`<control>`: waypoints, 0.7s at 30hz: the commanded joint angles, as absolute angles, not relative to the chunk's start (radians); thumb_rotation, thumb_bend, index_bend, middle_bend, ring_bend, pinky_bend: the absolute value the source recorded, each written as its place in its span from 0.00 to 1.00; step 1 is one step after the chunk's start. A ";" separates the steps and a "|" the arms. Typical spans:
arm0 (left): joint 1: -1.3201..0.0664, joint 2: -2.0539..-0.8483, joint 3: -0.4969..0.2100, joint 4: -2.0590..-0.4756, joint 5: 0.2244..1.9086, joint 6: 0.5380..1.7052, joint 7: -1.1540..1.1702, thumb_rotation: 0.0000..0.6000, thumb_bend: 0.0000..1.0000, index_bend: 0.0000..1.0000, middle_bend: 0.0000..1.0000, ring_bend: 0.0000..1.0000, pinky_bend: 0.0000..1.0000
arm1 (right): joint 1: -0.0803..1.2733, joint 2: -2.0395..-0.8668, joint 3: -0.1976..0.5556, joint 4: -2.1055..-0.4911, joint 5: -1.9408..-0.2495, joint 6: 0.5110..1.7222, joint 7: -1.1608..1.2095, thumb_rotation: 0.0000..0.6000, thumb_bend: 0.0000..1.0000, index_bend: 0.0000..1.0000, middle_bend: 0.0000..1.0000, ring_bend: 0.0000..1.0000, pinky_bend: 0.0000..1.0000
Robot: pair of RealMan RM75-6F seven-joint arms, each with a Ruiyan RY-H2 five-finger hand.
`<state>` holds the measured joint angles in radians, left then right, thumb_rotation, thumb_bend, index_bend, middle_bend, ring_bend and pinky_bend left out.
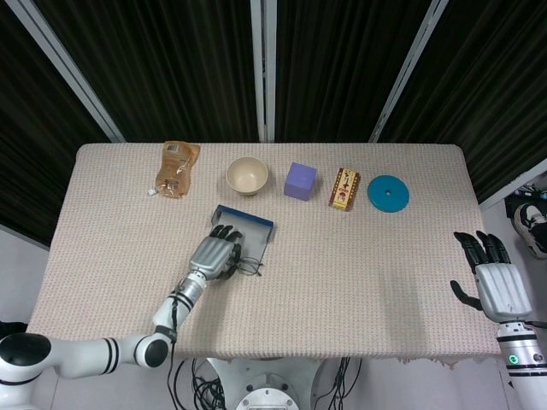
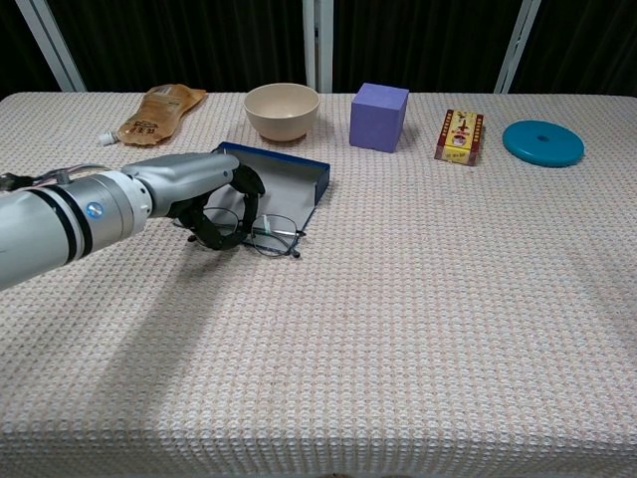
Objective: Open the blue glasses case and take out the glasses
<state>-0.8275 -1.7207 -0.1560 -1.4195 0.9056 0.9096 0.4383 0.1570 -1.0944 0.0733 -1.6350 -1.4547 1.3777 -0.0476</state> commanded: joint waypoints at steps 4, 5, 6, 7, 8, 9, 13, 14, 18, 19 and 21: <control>-0.822 -1.724 -0.158 -1.412 0.918 0.912 0.415 1.00 0.49 0.61 0.19 0.00 0.00 | 0.156 -1.093 0.074 -1.637 -1.453 1.379 -0.049 1.00 0.24 0.04 0.13 0.00 0.01; -0.820 -1.725 -0.160 -1.412 0.923 0.914 0.409 1.00 0.50 0.63 0.20 0.00 0.00 | 0.156 -1.093 0.074 -1.638 -1.454 1.380 -0.049 1.00 0.24 0.04 0.13 0.00 0.01; -0.816 -1.727 -0.162 -1.412 0.930 0.920 0.397 1.00 0.52 0.64 0.21 0.00 0.00 | 0.156 -1.093 0.074 -1.639 -1.455 1.381 -0.050 1.00 0.24 0.04 0.13 0.00 0.01; -0.812 -1.727 -0.162 -1.413 0.936 0.923 0.387 1.00 0.53 0.65 0.22 0.00 0.00 | 0.156 -1.093 0.074 -1.639 -1.456 1.381 -0.050 1.00 0.24 0.04 0.13 0.00 0.01; -0.808 -1.725 -0.162 -1.415 0.943 0.926 0.378 1.00 0.54 0.66 0.23 0.00 0.00 | 0.156 -1.092 0.074 -1.640 -1.457 1.381 -0.050 1.00 0.24 0.04 0.13 0.00 0.01; -0.802 -1.720 -0.160 -1.421 0.953 0.930 0.367 1.00 0.56 0.67 0.24 0.00 0.00 | 0.156 -1.092 0.074 -1.641 -1.457 1.382 -0.051 1.00 0.24 0.04 0.13 0.00 0.01; -0.772 -1.679 -0.147 -1.475 0.990 0.958 0.339 1.00 0.57 0.69 0.24 0.00 0.00 | 0.156 -1.087 0.075 -1.645 -1.460 1.386 -0.054 1.00 0.24 0.04 0.13 0.00 0.01; -0.763 -1.666 -0.142 -1.490 1.001 0.969 0.334 1.00 0.57 0.69 0.24 0.00 0.00 | 0.156 -1.086 0.076 -1.646 -1.461 1.387 -0.054 1.00 0.24 0.04 0.13 0.00 0.01; -0.718 -1.605 -0.112 -1.566 1.053 1.022 0.321 1.00 0.57 0.69 0.24 0.00 0.00 | 0.160 -1.087 0.077 -1.650 -1.464 1.384 -0.058 1.00 0.24 0.04 0.13 0.00 0.01; -0.707 -1.593 -0.105 -1.581 1.064 1.034 0.319 1.00 0.57 0.69 0.24 0.00 0.00 | 0.162 -1.087 0.077 -1.651 -1.465 1.383 -0.059 1.00 0.24 0.04 0.13 0.00 0.01; -0.682 -1.565 -0.085 -1.611 1.084 1.058 0.317 1.00 0.57 0.69 0.24 0.00 0.00 | 0.165 -1.089 0.077 -1.651 -1.467 1.379 -0.060 1.00 0.24 0.04 0.13 0.00 0.01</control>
